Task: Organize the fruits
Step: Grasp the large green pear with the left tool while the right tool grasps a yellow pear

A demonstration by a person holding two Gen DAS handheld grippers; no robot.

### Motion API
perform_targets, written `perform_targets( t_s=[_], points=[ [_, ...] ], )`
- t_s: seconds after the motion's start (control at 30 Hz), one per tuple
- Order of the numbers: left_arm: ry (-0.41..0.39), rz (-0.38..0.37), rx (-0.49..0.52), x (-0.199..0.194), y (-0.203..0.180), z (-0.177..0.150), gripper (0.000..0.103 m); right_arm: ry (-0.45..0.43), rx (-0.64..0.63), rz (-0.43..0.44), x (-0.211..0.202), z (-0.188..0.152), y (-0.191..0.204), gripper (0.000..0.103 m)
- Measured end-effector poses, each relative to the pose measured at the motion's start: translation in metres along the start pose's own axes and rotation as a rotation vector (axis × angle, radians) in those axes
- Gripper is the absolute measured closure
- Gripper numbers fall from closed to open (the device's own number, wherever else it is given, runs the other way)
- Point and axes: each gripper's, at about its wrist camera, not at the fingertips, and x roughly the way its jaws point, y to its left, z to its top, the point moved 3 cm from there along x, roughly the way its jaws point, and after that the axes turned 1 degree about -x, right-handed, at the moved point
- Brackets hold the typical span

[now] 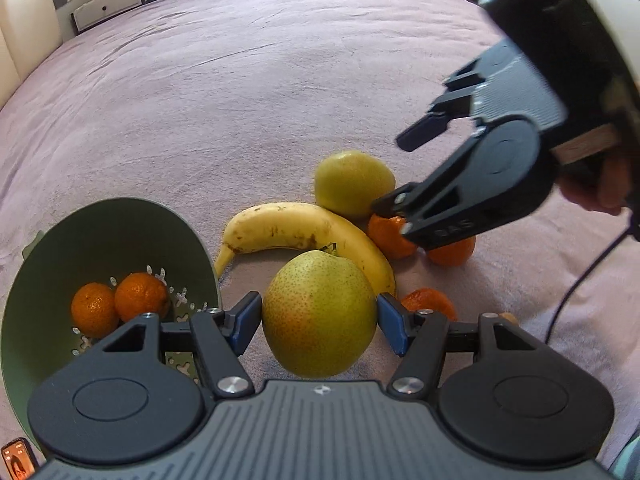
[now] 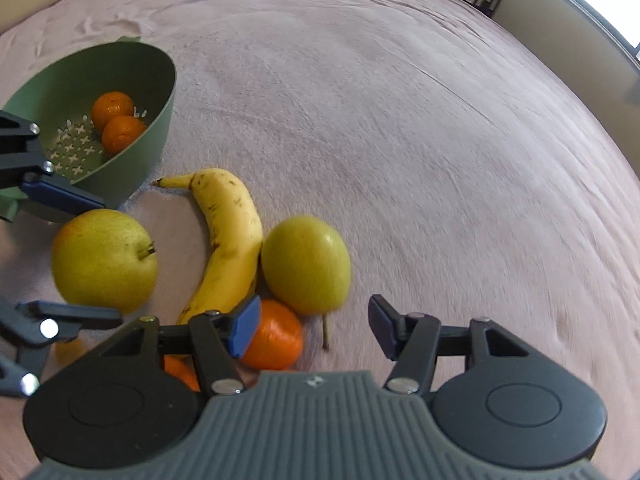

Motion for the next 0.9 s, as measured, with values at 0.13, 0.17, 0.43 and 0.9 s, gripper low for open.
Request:
perform_targets(
  t_s=[0.13,0.17,0.43,0.9],
  points=[
    [0.003,-0.012,-0.01,0.0,0.001,0.001,0.031,0.019,-0.047,0.018,0.012,0.01,0.001,0.046],
    [0.004,-0.012,-0.012,0.001,0.002,0.001,0.031,0.028,-0.059,0.018,0.016,0.012,0.001,0.046],
    [0.008,-0.031,-0.031,0.002,0.005,0.002,0.031,0.08,-0.114,0.057,0.033,0.021,0.0,0.043],
    [0.009,-0.046,-0.043,0.002,0.001,0.003,0.031,0.107,-0.026,0.182,0.047,0.022,-0.02,0.045]
  ],
)
